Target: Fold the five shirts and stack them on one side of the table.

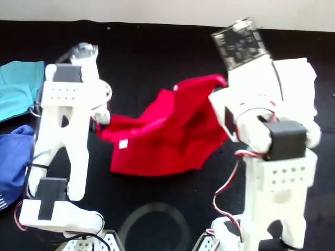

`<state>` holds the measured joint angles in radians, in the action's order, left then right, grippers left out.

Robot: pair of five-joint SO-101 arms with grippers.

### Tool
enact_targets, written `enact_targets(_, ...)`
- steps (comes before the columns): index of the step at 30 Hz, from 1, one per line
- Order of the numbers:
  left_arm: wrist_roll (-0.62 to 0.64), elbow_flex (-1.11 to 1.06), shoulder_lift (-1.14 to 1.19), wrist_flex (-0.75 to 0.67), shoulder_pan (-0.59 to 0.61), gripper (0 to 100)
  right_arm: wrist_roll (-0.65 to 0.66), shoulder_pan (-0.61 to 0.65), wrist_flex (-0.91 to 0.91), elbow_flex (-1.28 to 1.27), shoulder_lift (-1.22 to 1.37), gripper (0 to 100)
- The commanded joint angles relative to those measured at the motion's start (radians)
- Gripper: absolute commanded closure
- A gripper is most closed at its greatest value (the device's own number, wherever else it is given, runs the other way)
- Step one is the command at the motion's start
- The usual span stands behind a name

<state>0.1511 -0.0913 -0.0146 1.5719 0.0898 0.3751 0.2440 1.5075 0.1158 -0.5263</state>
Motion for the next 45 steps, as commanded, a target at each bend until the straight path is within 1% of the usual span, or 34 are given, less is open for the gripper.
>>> enact_targets(1,-0.072,-0.171,-0.035,-0.107,-0.002,99,0.012,0.024,-0.002,-0.097,-0.024,99.2)
enact_targets(3,-0.118,-0.251,-0.035,-0.166,-0.002,99,0.012,0.038,-0.002,-0.145,-0.024,99.2)
enact_targets(6,-0.189,-0.334,-0.035,-0.213,-0.002,98,0.012,0.051,-0.005,-0.211,-0.053,99.2)
enact_targets(12,-0.336,-0.386,-0.042,-0.210,0.013,83,0.012,0.054,-0.087,-0.452,-0.248,99.2)
enact_targets(15,-0.437,-0.346,-0.047,-0.207,0.045,81,0.012,0.051,-0.137,-0.605,-0.355,99.2)
enact_targets(18,-0.539,-0.275,-0.047,-0.135,0.062,81,0.012,0.048,-0.170,-0.725,-0.433,99.2)
enact_targets(21,-0.621,-0.231,-0.045,-0.044,0.035,81,0.008,0.048,-0.203,-0.800,-0.486,99.2)
enact_targets(24,-0.689,-0.240,-0.033,-0.035,-0.012,81,0.006,0.048,-0.211,-0.828,-0.495,99.2)
enact_targets(26,-0.715,-0.278,-0.033,-0.100,-0.030,81,0.006,0.048,-0.216,-0.835,-0.495,99.2)
enact_targets(30,-0.741,-0.387,-0.033,-0.316,-0.030,81,0.006,0.048,-0.216,-0.834,-0.501,99.2)
enact_targets(33,-0.786,-0.481,-0.033,-0.428,-0.028,81,0.006,0.048,-0.214,-0.834,-0.501,99.2)
enact_targets(38,-0.795,-0.503,-0.033,-0.509,0.030,81,0.006,0.048,-0.211,-0.834,-0.501,99.2)
enact_targets(40,-0.795,-0.503,-0.033,-0.522,0.053,81,0.006,0.048,-0.211,-0.834,-0.501,99.2)
enact_targets(42,-0.795,-0.503,-0.033,-0.523,0.067,87,0.006,0.048,-0.211,-0.834,-0.501,99.2)
enact_targets(44,-0.792,-0.501,-0.035,-0.528,0.087,100,0.006,0.048,-0.213,-0.834,-0.501,99.2)
enact_targets(45,-0.792,-0.501,-0.035,-0.543,0.099,99,0.006,0.048,-0.214,-0.835,-0.501,99.2)
